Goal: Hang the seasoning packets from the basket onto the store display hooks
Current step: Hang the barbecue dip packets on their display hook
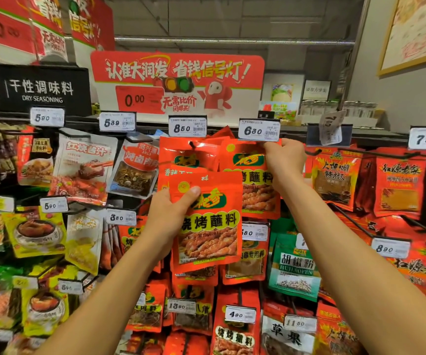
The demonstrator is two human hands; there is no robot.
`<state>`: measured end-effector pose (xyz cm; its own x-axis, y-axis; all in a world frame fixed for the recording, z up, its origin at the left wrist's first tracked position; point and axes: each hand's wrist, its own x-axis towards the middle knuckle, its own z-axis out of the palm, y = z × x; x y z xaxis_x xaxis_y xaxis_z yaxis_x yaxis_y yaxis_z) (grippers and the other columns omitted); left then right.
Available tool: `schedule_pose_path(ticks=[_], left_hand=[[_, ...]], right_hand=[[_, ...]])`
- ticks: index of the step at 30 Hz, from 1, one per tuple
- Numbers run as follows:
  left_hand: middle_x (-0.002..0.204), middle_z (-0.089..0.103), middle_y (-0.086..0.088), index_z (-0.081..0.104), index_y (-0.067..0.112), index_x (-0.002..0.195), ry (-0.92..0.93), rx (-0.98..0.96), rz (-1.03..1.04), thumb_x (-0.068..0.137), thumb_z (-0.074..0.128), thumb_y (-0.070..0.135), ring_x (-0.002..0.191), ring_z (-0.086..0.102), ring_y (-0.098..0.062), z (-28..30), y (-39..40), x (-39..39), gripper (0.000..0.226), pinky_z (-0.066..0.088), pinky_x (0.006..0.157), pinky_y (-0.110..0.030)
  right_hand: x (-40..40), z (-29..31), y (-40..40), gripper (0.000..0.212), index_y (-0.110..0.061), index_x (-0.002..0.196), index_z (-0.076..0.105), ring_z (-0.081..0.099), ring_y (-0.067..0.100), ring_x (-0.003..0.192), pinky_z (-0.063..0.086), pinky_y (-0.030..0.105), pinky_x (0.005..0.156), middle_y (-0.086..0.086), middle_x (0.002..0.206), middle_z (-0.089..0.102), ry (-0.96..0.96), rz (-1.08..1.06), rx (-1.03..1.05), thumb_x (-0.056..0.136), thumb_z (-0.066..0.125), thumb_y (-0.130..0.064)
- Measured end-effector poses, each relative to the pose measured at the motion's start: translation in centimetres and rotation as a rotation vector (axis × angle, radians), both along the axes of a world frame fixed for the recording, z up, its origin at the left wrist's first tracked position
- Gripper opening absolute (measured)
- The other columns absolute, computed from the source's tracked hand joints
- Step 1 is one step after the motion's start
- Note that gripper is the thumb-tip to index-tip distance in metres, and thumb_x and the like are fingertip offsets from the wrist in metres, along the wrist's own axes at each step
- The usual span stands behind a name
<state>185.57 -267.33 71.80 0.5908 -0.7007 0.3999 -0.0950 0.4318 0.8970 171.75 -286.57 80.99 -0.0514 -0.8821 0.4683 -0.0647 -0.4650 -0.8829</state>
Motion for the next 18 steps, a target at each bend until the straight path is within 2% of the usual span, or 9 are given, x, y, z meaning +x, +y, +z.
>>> schedule_pose_path(ticks=[3,5,6,7,9,11,14,18], left_hand=[[0.092,0.080,-0.003,0.075,0.019,0.093,0.014,-0.009,-0.001,0.093,0.071,0.026,0.084,0.077,-0.020,0.1,0.4,0.0,0.009,0.058,0.062,-0.023],[0.091,0.080,-0.003,0.078,0.024,0.087,0.002,-0.012,-0.002,0.093,0.071,0.028,0.083,0.077,-0.020,0.1,0.8,0.3,0.010,0.058,0.062,-0.022],[0.090,0.080,-0.003,0.078,0.026,0.085,-0.002,-0.007,0.002,0.093,0.071,0.028,0.082,0.077,-0.020,0.0,1.0,0.5,0.011,0.058,0.062,-0.022],[0.090,0.080,-0.003,0.078,0.025,0.084,0.000,-0.003,0.010,0.093,0.071,0.029,0.081,0.077,-0.021,-0.1,1.2,0.7,0.012,0.058,0.061,-0.022],[0.089,0.079,-0.004,0.076,0.020,0.088,0.008,0.002,0.028,0.092,0.071,0.029,0.081,0.077,-0.022,-0.3,1.4,1.1,0.012,0.057,0.061,-0.022],[0.089,0.080,-0.005,0.075,0.018,0.090,0.017,0.000,0.029,0.092,0.071,0.028,0.081,0.077,-0.022,-0.5,1.4,1.1,0.012,0.057,0.060,-0.022],[0.090,0.080,-0.004,0.076,0.021,0.087,0.024,0.003,0.012,0.092,0.071,0.028,0.082,0.077,-0.020,-0.7,1.1,0.6,0.010,0.057,0.061,-0.022],[0.092,0.080,-0.004,0.075,0.016,0.093,0.012,-0.009,0.006,0.093,0.070,0.025,0.085,0.077,-0.021,-0.5,0.5,0.3,0.010,0.058,0.064,-0.024]], right_hand=[[0.3,0.1,-0.3,0.022,-0.012,0.074,0.074,0.074,0.023,0.079,0.060,0.046,0.068,-0.012,0.067,0.069,-0.026,0.039,0.037,0.085,0.070,-0.031],[0.4,-0.5,-0.5,0.024,-0.006,0.079,0.074,0.069,0.019,0.067,0.054,0.043,0.057,-0.010,0.065,0.068,-0.047,0.063,0.029,0.081,0.070,-0.030],[0.3,-0.9,-0.5,0.026,-0.004,0.074,0.072,0.062,0.016,0.058,0.047,0.039,0.053,-0.008,0.061,0.068,-0.067,0.070,0.020,0.078,0.069,-0.030],[0.2,-1.3,-0.6,0.028,-0.003,0.070,0.069,0.057,0.014,0.056,0.043,0.036,0.053,-0.002,0.060,0.068,-0.088,0.072,0.010,0.074,0.069,-0.031],[0.1,-1.7,-0.7,0.034,0.000,0.070,0.065,0.058,0.017,0.059,0.044,0.037,0.056,0.012,0.071,0.073,-0.123,0.068,0.001,0.072,0.070,-0.033],[0.1,-1.9,-0.7,0.029,-0.004,0.066,0.064,0.059,0.020,0.061,0.045,0.040,0.056,0.018,0.075,0.072,-0.140,0.067,-0.002,0.072,0.070,-0.032],[-0.2,-2.2,-0.8,0.015,-0.019,0.064,0.062,0.053,0.020,0.060,0.041,0.040,0.056,0.008,0.062,0.059,-0.183,0.043,-0.012,0.070,0.069,-0.031],[-0.5,-2.7,-1.4,0.025,-0.018,0.057,0.058,0.051,0.016,0.056,0.038,0.034,0.054,-0.005,0.055,0.057,-0.125,0.015,-0.042,0.072,0.071,-0.034]])
